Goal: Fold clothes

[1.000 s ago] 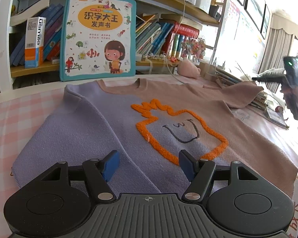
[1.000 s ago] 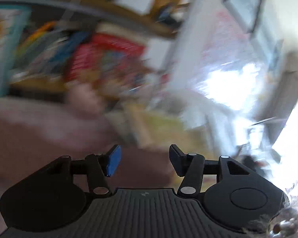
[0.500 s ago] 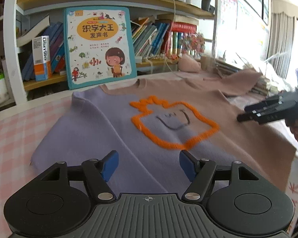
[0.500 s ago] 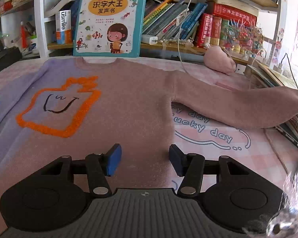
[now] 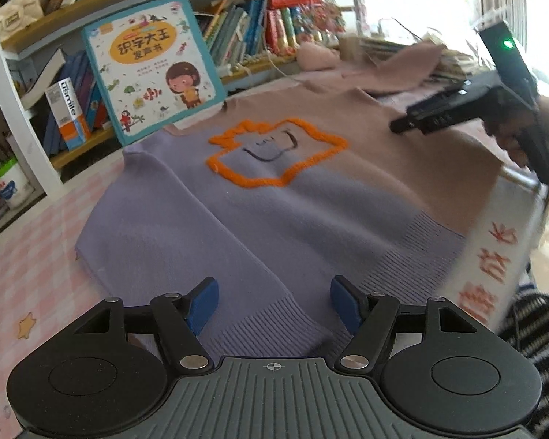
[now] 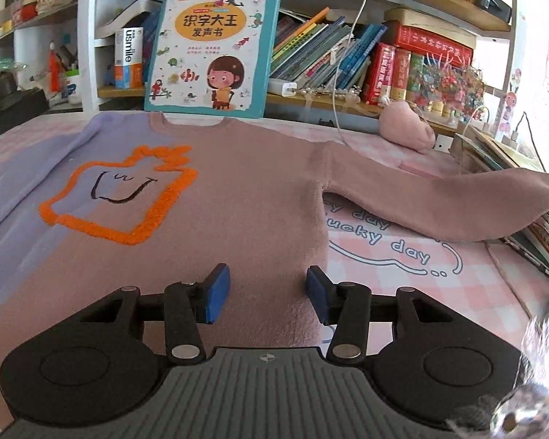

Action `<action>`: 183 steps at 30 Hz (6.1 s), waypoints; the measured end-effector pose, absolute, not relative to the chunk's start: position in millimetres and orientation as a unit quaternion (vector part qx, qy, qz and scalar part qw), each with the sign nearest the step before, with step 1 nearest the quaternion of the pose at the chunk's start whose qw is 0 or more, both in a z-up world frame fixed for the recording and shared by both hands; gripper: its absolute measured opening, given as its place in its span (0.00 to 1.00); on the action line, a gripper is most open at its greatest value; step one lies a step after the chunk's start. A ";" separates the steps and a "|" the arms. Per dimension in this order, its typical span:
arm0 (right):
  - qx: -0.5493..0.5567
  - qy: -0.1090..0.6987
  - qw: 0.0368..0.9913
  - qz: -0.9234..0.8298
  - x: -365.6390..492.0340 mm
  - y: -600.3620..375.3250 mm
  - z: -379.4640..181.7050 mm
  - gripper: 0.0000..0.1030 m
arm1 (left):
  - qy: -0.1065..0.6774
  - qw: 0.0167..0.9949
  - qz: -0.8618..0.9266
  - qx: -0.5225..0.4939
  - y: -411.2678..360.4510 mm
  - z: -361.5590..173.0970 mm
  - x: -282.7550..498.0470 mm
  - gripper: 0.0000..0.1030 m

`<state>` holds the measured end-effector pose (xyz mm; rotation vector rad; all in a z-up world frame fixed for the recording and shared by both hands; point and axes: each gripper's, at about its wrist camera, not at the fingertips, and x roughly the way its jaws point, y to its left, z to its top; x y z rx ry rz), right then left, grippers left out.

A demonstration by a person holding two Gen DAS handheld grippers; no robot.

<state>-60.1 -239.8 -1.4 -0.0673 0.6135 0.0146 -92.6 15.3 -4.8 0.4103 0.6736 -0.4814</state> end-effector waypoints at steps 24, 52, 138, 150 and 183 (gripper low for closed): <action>-0.030 0.302 0.953 0.011 -60.6 -240.8 -1.8 0.44 | 0.304 0.906 -0.251 0.155 51.7 10.0 -116.6 0.17; -0.005 0.304 0.953 0.008 -59.0 -233.3 -3.2 0.44 | 0.012 0.939 0.156 -0.308 290.9 39.9 -49.3 0.04; -0.016 0.306 0.952 -0.004 -87.4 -211.6 -3.8 0.07 | 0.310 0.940 -0.085 -0.118 160.9 -16.3 20.9 0.08; 0.016 0.303 0.953 -0.001 -103.5 -217.5 -1.9 0.09 | 0.304 0.934 -0.111 -0.148 170.8 -20.9 1.2 0.02; 0.001 0.261 0.965 0.018 -107.2 -196.8 8.3 0.59 | 0.223 0.973 -0.058 -0.033 137.5 17.6 -42.7 0.71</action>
